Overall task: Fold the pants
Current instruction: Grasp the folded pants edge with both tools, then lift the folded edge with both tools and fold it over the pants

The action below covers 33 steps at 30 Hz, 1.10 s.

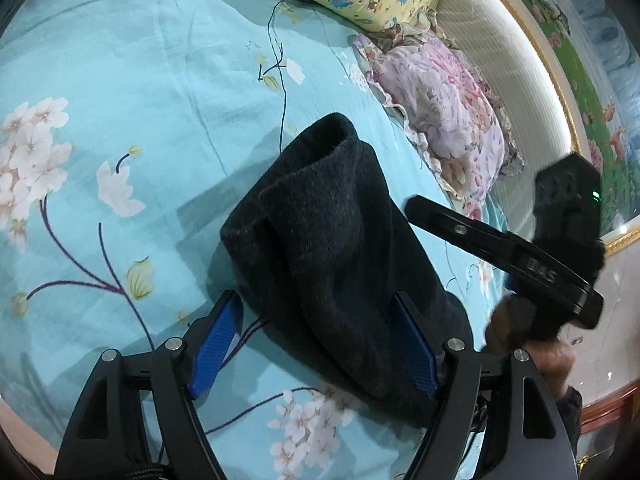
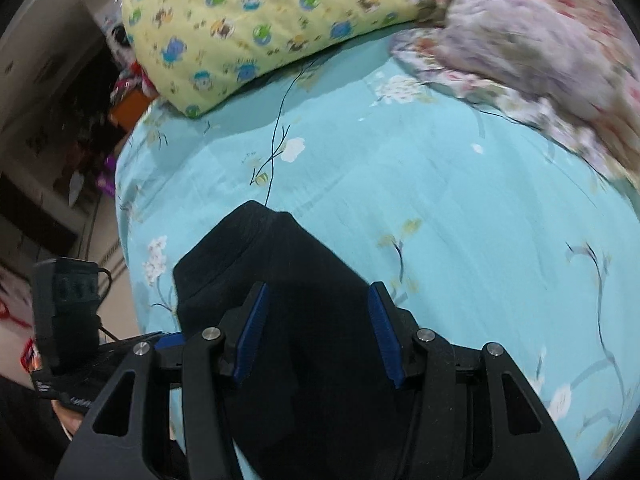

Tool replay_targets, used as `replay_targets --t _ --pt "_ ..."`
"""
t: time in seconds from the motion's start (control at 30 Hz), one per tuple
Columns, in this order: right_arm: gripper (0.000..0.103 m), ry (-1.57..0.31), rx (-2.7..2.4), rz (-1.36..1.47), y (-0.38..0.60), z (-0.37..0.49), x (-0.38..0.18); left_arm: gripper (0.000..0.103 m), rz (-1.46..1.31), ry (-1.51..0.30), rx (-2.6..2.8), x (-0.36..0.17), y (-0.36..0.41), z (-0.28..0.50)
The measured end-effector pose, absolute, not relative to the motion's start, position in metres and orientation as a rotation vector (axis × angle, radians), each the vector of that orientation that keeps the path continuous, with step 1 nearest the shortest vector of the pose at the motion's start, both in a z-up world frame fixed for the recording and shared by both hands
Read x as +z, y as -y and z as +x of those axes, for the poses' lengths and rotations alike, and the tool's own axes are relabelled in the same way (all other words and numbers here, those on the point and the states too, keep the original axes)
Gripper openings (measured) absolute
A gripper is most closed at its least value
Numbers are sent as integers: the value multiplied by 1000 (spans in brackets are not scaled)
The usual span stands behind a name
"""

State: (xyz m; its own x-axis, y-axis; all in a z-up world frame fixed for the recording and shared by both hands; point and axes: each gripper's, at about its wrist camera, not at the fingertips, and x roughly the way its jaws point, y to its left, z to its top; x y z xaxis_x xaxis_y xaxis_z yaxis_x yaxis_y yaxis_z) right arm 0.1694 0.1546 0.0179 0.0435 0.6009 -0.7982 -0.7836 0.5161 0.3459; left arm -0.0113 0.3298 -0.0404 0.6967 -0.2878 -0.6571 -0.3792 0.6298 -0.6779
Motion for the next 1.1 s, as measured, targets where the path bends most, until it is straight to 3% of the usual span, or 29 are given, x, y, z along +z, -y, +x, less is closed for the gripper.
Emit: replay_targets --t 0.47,0.57,0.67,0.73,1.1 --pt "52 -1146 1218 -372 -218 178 -7 75 -967 -798 94 -44 -333 -6" --pt "40 -1150 1225 -370 -220 175 -7 67 -980 -794 106 -46 -337 -4" --pt "28 -1134 1222 -345 -215 175 -4 49 -987 -798 119 -48 -341 -4" --pt "24 -1132 1231 -304 -206 177 -2 29 -1001 -810 111 -51 -343 -3" --pt "20 -1034 1223 -164 -162 164 38 25 -935 -769 16 -11 -320 -4"
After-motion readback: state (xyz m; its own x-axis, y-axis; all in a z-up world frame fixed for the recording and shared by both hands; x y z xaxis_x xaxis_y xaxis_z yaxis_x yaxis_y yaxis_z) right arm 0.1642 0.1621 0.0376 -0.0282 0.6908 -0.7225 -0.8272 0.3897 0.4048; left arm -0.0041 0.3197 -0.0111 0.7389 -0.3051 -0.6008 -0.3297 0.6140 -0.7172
